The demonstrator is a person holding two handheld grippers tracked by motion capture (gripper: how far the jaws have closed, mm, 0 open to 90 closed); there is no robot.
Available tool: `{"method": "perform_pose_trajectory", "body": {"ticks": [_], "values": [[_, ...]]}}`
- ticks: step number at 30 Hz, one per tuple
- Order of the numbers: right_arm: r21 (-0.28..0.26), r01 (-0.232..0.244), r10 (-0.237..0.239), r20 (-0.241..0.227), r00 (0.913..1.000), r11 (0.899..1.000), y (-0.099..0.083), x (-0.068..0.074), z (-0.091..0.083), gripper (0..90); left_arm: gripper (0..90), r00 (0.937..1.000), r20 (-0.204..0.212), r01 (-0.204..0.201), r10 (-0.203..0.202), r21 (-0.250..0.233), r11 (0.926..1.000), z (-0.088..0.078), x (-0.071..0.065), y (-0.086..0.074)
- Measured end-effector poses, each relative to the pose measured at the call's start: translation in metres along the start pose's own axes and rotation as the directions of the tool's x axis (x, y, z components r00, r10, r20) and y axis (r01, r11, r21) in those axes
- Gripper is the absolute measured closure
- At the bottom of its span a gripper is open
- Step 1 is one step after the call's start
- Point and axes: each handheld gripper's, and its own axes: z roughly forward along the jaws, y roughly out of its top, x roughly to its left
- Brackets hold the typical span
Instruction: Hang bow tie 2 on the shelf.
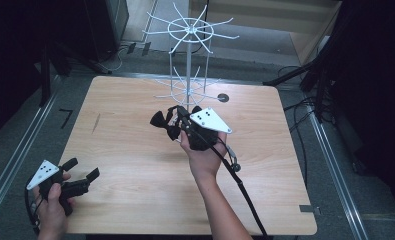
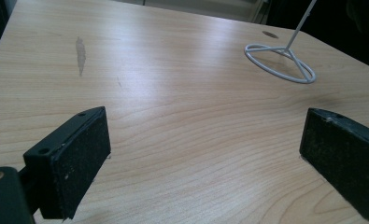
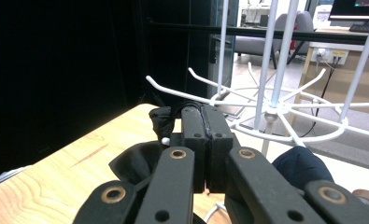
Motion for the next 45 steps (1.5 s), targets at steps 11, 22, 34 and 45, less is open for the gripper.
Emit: {"method": "perform_pose_trajectory", "body": {"ticks": [11, 22, 34, 45], "values": [[0.007, -0.019, 0.018, 0.031, 0.9994, 1.000, -0.002, -0.006, 0.007, 90.0, 2.8, 1.0000, -0.001, 0.002, -0.002, -0.001, 1.0000, 0.000, 0.000, 0.000], [0.035, -0.021, 0.019, 0.046, 0.9988, 0.999, -0.008, -0.008, 0.014, 90.0, 2.8, 1.0000, 0.000, 0.002, -0.002, -0.001, 1.0000, 0.000, 0.000, 0.000], [0.037, -0.022, 0.020, 0.055, 0.9983, 0.999, -0.013, -0.010, 0.015, 90.0, 2.8, 1.0000, 0.000, 0.002, -0.002, -0.001, 1.0000, 0.000, 0.000, 0.000], [0.031, -0.023, 0.021, 0.060, 0.9980, 0.999, -0.019, -0.013, 0.012, 90.0, 2.8, 1.0000, 0.000, 0.001, -0.001, -0.001, 1.0000, 0.000, 0.000, 0.000]]}}
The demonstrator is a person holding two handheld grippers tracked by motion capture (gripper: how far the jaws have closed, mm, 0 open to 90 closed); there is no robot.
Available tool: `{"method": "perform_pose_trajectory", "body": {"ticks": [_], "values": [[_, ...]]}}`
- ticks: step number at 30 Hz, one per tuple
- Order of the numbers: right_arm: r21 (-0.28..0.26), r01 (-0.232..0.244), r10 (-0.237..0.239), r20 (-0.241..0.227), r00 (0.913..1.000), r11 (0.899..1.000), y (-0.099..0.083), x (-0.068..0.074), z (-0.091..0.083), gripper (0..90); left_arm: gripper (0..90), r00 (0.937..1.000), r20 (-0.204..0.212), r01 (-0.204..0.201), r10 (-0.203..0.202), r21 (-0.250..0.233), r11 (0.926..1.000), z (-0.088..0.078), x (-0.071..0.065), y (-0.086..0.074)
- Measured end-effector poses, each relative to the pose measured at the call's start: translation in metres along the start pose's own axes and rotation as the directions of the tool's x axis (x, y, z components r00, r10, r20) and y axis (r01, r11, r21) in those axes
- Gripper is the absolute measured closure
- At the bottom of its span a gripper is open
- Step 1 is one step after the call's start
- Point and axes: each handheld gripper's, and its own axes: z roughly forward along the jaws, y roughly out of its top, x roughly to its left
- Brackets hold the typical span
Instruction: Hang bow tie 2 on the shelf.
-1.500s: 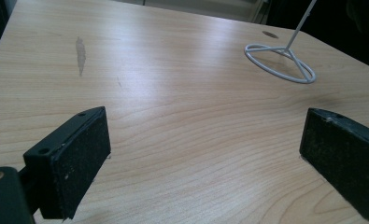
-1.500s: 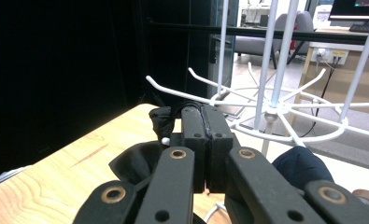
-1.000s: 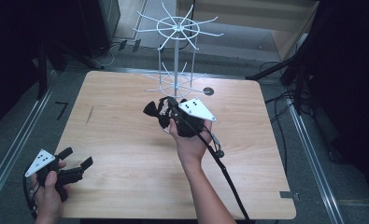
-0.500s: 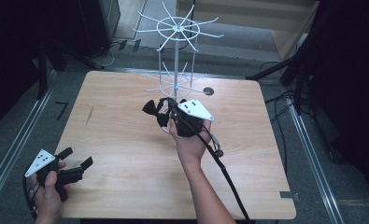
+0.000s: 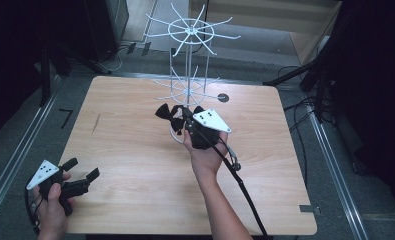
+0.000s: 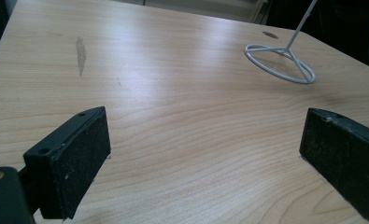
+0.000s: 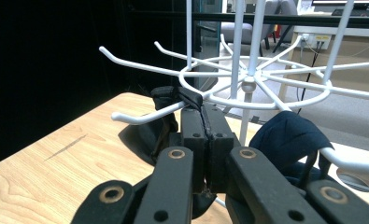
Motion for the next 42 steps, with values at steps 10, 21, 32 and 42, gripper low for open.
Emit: {"method": "perform_pose_trajectory", "body": {"ticks": [10, 21, 32, 42], "values": [[0.004, -0.001, 0.001, 0.013, 0.9999, 1.000, -0.008, -0.003, 0.000, 86.0, 2.8, 1.0000, 0.000, 0.000, 0.000, 0.001, 1.0000, 0.000, 0.000, 0.000], [0.039, -0.007, 0.006, 0.030, 0.9995, 0.999, -0.024, -0.004, -0.004, 68.0, 2.8, 1.0000, -0.001, 0.003, -0.003, -0.001, 1.0000, 0.000, 0.000, 0.000], [0.047, 0.018, -0.017, -0.031, 0.9994, 0.999, -0.034, -0.003, -0.011, 46.7, 2.8, 1.0000, -0.001, 0.002, -0.002, 0.000, 1.0000, 0.000, 0.000, 0.000], [0.055, 0.049, -0.043, -0.096, 0.9944, 0.997, -0.046, 0.003, -0.017, 27.2, 2.8, 1.0000, -0.002, 0.001, -0.001, 0.001, 1.0000, 0.000, 0.000, 0.000]]}}
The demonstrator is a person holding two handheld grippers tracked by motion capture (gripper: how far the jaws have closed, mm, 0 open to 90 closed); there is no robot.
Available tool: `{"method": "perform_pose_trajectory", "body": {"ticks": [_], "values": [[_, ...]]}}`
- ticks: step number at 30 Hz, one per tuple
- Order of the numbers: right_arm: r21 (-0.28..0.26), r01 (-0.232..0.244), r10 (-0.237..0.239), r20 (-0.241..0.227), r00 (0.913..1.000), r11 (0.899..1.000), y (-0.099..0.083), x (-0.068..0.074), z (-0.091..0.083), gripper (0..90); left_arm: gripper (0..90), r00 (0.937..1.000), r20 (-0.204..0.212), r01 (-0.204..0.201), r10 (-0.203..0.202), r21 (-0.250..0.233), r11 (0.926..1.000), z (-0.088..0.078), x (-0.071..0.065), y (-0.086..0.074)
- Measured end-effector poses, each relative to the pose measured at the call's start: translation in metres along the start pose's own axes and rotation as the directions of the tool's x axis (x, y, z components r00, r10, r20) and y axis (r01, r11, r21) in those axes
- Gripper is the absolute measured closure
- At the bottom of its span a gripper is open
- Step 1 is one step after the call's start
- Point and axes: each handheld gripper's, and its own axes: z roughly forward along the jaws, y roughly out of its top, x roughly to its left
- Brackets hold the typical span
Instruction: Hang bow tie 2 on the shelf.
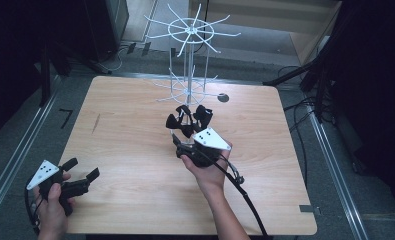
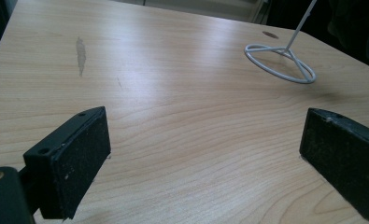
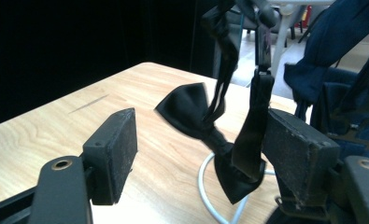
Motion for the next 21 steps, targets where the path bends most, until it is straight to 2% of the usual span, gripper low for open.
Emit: {"method": "perform_pose_trajectory", "body": {"ticks": [6, 21], "values": [[0.000, 0.014, -0.014, -0.007, 0.9999, 1.000, -0.009, 0.001, -0.004, 25.3, 2.8, 1.0000, 0.000, 0.000, 0.000, -0.001, 1.0000, 0.000, 0.000, 0.000], [0.016, 0.035, -0.035, -0.023, 0.9991, 0.999, -0.031, 0.001, -0.016, 12.9, 2.8, 1.0000, 0.000, -0.001, 0.001, -0.001, 1.0000, 0.000, 0.000, 0.000]]}}
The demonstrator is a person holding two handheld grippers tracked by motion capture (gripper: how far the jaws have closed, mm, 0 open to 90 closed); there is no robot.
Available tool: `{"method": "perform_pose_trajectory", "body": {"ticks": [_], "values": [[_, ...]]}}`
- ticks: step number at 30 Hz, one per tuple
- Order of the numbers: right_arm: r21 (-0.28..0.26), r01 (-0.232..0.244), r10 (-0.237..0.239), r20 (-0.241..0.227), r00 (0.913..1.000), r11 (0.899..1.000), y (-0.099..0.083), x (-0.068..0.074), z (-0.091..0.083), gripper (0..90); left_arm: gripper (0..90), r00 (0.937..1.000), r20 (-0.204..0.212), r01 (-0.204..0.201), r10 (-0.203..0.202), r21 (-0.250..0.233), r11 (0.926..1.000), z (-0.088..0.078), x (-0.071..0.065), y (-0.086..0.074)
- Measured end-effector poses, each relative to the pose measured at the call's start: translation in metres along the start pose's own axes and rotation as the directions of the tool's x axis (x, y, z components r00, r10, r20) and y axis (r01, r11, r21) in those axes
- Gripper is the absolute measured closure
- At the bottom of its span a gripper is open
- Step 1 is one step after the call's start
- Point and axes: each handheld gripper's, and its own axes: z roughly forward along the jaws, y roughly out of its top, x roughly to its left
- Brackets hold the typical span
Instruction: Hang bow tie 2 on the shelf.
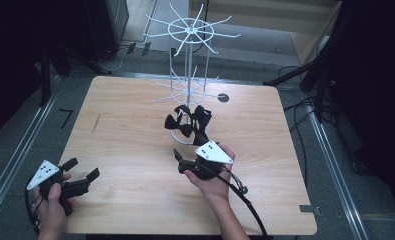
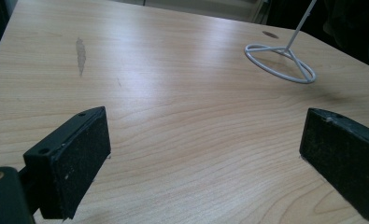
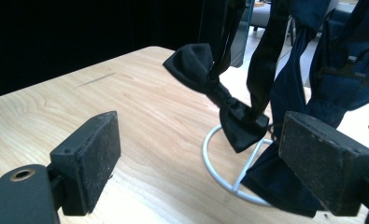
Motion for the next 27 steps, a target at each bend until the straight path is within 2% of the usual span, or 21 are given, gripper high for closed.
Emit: {"method": "perform_pose_trajectory", "body": {"ticks": [11, 13, 27], "values": [[0.024, 0.000, 0.000, -0.005, 1.0000, 1.000, -0.012, -0.004, -0.008, 0.0, 2.8, 1.0000, 0.000, -0.001, 0.001, -0.001, 1.0000, 0.000, 0.000, 0.000], [0.021, 0.010, -0.010, -0.006, 0.9999, 1.000, -0.015, -0.005, -0.011, 0.0, 2.8, 1.0000, 0.000, -0.001, 0.001, -0.001, 1.0000, 0.000, 0.000, 0.000], [0.023, -0.019, 0.018, 0.037, 0.9991, 1.000, -0.031, -0.025, -0.029, 0.0, 2.8, 1.0000, 0.000, -0.003, 0.003, -0.002, 1.0000, 0.000, -0.001, 0.000]]}}
